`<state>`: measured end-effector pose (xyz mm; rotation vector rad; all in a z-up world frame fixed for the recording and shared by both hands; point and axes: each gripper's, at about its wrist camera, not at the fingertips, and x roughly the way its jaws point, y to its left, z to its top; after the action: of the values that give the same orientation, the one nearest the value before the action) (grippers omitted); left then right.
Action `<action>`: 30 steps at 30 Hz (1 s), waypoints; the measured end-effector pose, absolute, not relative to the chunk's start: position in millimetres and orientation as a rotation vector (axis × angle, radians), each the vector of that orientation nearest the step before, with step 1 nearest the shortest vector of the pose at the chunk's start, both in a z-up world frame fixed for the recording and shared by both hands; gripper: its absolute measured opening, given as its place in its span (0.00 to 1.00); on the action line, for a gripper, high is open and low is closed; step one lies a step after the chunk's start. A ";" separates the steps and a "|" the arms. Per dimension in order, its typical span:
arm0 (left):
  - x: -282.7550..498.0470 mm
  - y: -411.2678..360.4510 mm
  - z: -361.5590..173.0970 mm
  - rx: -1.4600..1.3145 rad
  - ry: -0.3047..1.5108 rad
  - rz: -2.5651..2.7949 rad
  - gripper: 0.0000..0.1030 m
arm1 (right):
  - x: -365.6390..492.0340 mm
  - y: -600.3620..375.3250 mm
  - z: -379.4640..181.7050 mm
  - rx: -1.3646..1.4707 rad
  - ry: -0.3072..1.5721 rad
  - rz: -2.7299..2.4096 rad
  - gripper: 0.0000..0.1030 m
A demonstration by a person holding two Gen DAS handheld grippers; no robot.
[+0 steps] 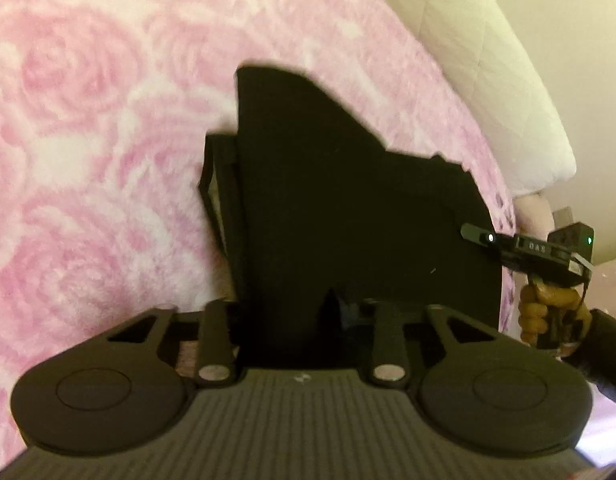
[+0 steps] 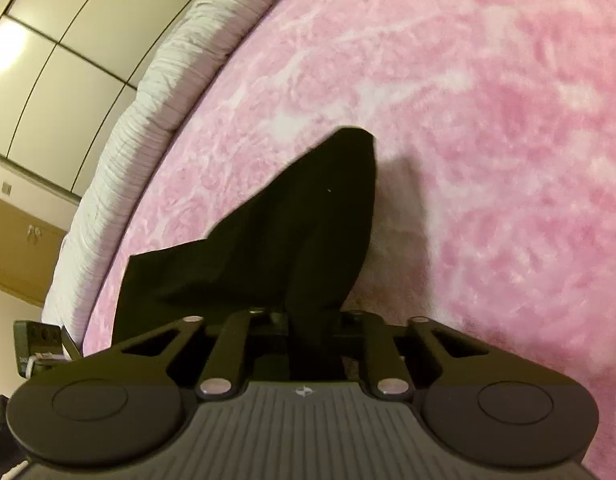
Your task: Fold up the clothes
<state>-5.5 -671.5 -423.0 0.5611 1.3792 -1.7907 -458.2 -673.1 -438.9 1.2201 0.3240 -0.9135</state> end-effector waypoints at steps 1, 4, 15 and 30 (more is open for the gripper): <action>-9.8 -670.3 -414.7 0.557 1.365 -1.798 0.18 | -458.9 -670.8 -431.8 1.211 0.324 -0.914 0.10; -33.7 -672.0 -392.9 0.557 1.327 -1.836 0.16 | -463.3 -665.1 -408.3 1.174 0.319 -0.923 0.10; -201.6 -771.6 -377.6 0.502 1.290 -1.945 0.16 | -597.3 -720.2 -331.7 1.016 0.305 -1.030 0.10; -358.4 -905.2 -442.4 0.546 1.352 -1.901 0.21 | -805.8 -839.7 -410.5 1.052 0.298 -1.123 0.09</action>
<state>-358.4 -905.2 -442.4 0.5463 1.3521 -1.9007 -805.8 -839.7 -410.5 1.0524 0.2985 -1.1231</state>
